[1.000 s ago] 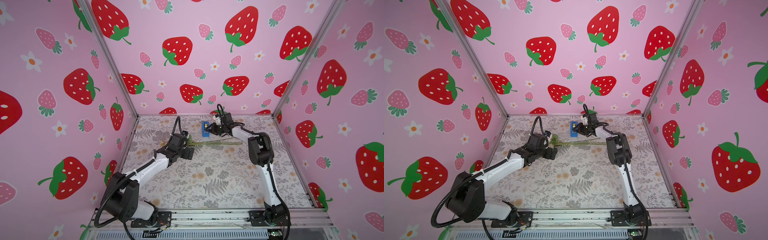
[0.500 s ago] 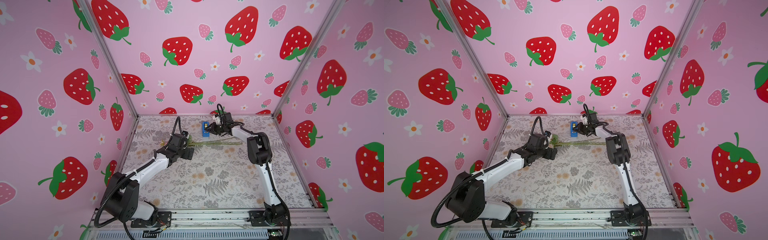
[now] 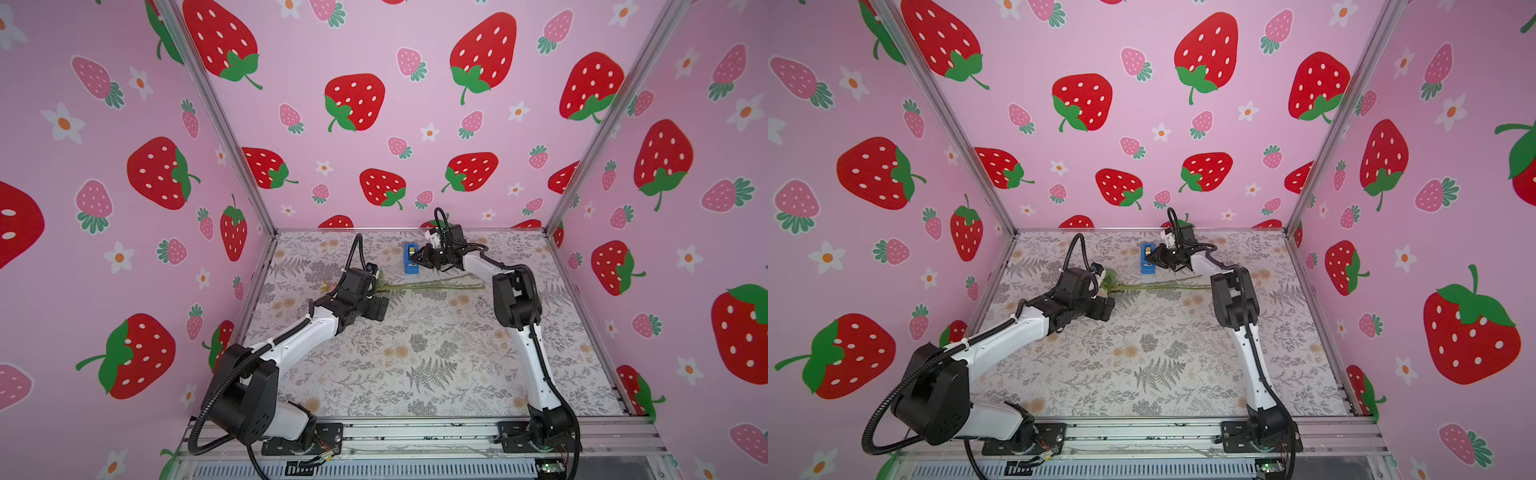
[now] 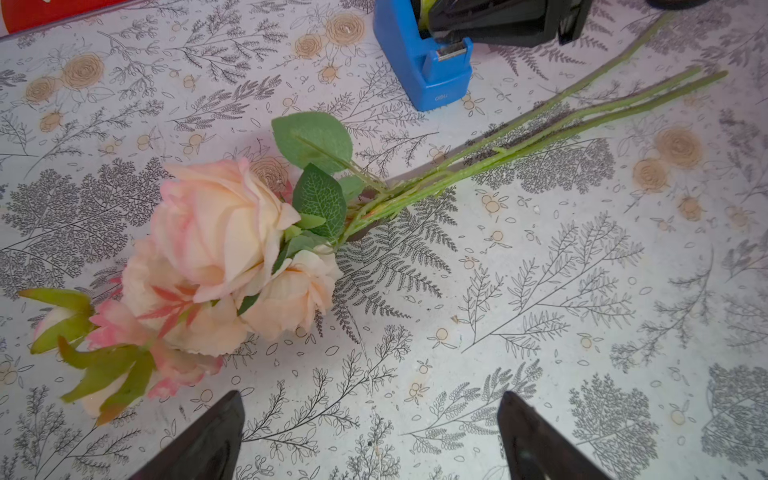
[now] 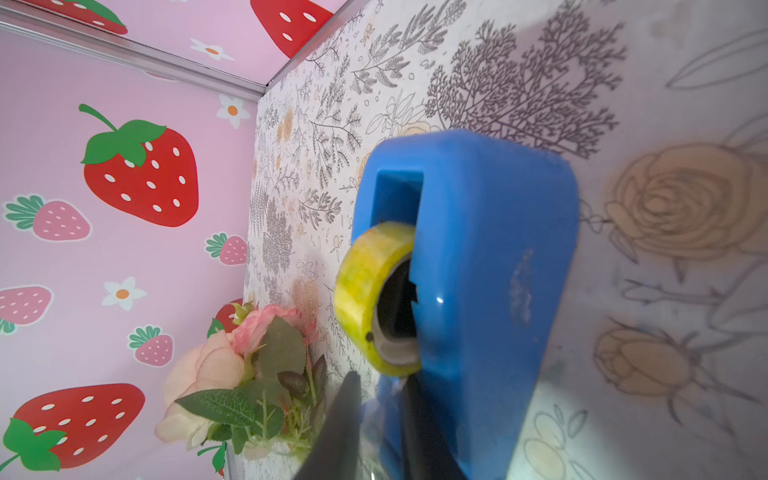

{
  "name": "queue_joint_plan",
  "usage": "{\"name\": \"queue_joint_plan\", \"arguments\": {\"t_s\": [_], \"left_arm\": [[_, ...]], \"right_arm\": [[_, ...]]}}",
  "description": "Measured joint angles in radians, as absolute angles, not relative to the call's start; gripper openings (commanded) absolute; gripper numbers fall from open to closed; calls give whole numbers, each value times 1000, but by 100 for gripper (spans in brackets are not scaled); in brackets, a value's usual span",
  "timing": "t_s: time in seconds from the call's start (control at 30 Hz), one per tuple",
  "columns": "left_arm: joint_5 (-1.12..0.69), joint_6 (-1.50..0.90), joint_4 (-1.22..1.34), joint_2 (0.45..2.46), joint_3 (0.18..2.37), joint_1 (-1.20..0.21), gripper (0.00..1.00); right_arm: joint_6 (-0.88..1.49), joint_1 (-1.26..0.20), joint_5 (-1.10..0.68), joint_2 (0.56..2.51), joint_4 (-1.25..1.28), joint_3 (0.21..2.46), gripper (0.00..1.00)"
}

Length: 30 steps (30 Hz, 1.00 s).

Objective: Wrap bouquets with tape
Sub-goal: Pull the tape from the tape cutter.

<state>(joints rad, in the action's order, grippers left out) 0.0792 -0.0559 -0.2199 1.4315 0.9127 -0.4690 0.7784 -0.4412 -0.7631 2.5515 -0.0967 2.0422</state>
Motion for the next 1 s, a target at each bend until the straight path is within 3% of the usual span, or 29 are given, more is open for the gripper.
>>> {"name": "queue_joint_plan", "arguments": {"t_s": [0.37,0.47,1.0], "left_arm": [[79,-26,-239,1431,913,-472,96],[79,-16,-240,1431,913,-473,96],[29,187,-208,1450,913,-476,96]], "right_arm": [[838,-439,-806,2557,-60,2042,7],[845,-438,-815,2558,-58,2041,0],[852,-433,-868,2526,51,1939,0]]}}
